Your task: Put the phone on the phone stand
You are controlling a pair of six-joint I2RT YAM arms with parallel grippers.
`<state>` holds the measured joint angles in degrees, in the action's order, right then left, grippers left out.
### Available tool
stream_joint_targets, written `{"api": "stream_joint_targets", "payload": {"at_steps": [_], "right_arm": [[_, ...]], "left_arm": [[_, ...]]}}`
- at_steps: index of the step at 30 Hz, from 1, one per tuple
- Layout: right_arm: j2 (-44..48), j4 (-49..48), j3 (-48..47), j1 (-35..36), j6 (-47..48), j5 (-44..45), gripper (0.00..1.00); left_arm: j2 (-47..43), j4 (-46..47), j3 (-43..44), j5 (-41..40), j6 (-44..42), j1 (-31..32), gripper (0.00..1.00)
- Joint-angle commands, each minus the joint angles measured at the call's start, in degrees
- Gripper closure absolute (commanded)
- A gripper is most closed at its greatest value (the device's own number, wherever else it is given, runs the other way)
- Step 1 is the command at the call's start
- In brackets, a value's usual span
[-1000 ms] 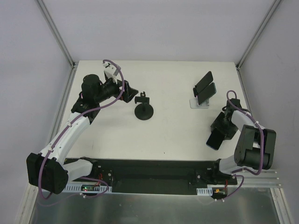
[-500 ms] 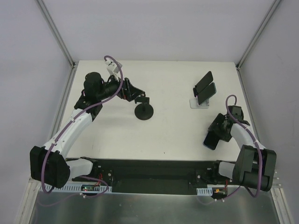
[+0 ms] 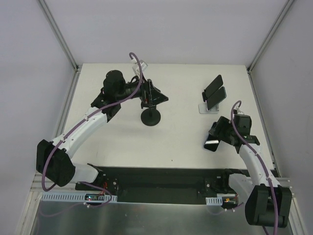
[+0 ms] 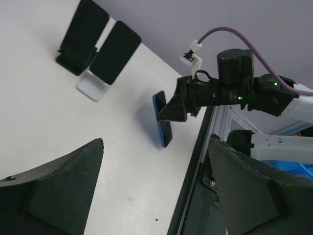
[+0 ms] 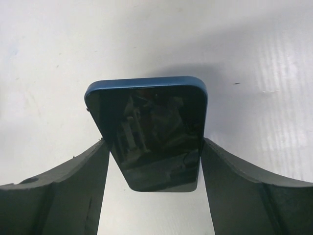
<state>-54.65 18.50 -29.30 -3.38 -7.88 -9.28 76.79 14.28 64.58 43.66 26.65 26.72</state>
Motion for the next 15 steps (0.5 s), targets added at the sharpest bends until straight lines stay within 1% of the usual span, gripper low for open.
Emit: {"api": "stream_joint_targets", "payload": {"at_steps": [1, 3, 6, 9, 11, 14, 15], "right_arm": [[5.87, -3.91, 1.43, 4.51, 0.93, 0.13, 0.99], [5.88, -3.74, 1.44, 5.66, 0.68, 2.15, 0.99], [4.47, -5.22, 1.00, 7.24, -0.20, 1.11, 0.99], [2.45, -5.23, -0.32, 8.91, -2.04, 1.37, 0.99], [1.05, -5.58, -1.02, 9.44, -3.54, 0.06, 0.99], [1.12, -6.55, -1.11, 9.44, -6.96, -2.40, 0.99], [1.39, -6.55, -1.02, 9.62, -7.58, -2.85, 0.99]], "left_arm": [[-0.15, -1.45, 2.40, -4.54, -0.20, 6.23, 0.14], [-0.24, -2.15, 1.43, -7.60, -0.11, 9.03, 0.16], [-0.59, -2.86, 0.29, -10.86, 0.50, 12.11, 0.18], [-0.68, -2.95, -1.47, -13.07, 0.24, 13.88, 0.18], [-0.51, -2.95, -2.79, -14.38, -1.07, 16.16, 0.22], [0.37, -2.33, -4.28, -18.60, -4.76, 20.47, 0.25], [1.59, -2.24, -4.63, -19.92, -5.29, 21.70, 0.27]]}}
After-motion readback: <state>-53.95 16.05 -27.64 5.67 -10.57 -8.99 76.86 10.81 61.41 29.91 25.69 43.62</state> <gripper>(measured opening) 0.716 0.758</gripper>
